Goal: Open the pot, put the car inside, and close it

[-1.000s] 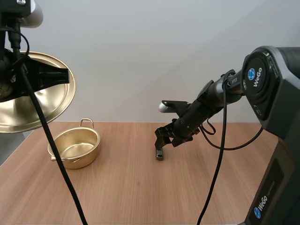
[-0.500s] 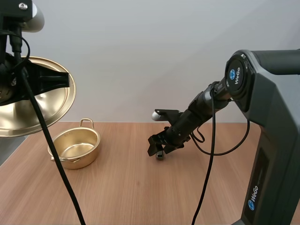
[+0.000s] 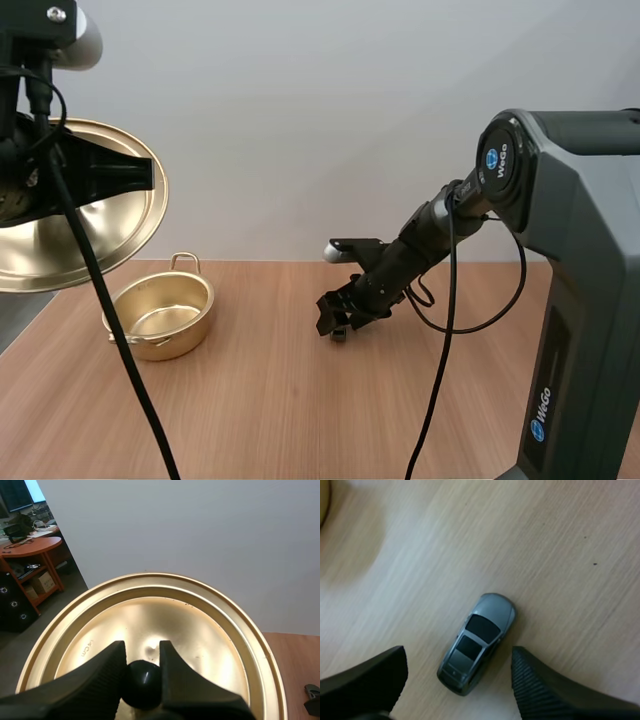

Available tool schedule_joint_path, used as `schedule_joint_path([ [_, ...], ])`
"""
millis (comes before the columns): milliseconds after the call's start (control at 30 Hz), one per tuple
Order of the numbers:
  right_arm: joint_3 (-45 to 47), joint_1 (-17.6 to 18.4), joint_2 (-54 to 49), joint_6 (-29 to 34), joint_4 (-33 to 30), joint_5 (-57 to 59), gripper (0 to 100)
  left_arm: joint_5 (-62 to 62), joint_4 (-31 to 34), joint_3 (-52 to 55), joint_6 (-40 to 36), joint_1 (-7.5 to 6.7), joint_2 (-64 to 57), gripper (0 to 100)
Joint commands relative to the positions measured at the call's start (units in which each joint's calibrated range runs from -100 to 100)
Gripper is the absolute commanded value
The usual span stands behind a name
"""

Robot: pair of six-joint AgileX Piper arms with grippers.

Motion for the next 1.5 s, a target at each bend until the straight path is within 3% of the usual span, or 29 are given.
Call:
schedule_joint_path([
  [0,0.2,0.0,1.3,-0.1,-0.8,0.0,100,0.0,0.0,0.0,0.0,0.03,0.0,0],
  [67,0.2,0.0,1.4,-1.1,-0.9,0.2,100,0.0,0.0,0.0,0.0,0.03,0.0,0],
  [100,0.2,0.0,1.4,-1.1,-0.8,0.2,84,-0.2,0.0,0.0,0.0,0.03,0.0,0],
  [200,0.2,0.0,1.4,-0.2,-0.5,0.4,0,-0.2,0.0,0.0,0.0,0.03,0.0,0],
  [300,0.2,0.0,1.4,0.9,-0.5,0.4,0,0.2,-0.3,0.0,0.0,0.03,0.0,0],
  [533,-0.8,0.0,-0.9,-5.0,1.5,3.8,0,1.6,-0.4,-1.8,0.1,0.03,-0.9,0],
  [767,-5.7,0.0,-8.0,-9.3,7.7,15.8,0,12.8,-0.6,-7.2,0.3,0.03,-4.7,0],
  [933,-7.9,0.2,-11.7,-11.5,13.0,24.1,0,13.3,-0.5,-10.0,1.3,0.03,-10.4,0],
  [1067,-9.9,2.3,-12.2,-12.1,13.5,31.3,0,13.3,3.7,-10.2,1.3,0.03,-15.5,0],
  [1233,-10.6,6.6,-12.2,-13.0,13.6,28.4,0,13.3,10.0,-10.2,1.3,0.03,-17.4,0],
  [1467,-10.8,12.4,-12.0,-13.3,12.1,10.3,0,13.3,9.8,-10.2,1.3,0.03,-17.4,0],
])
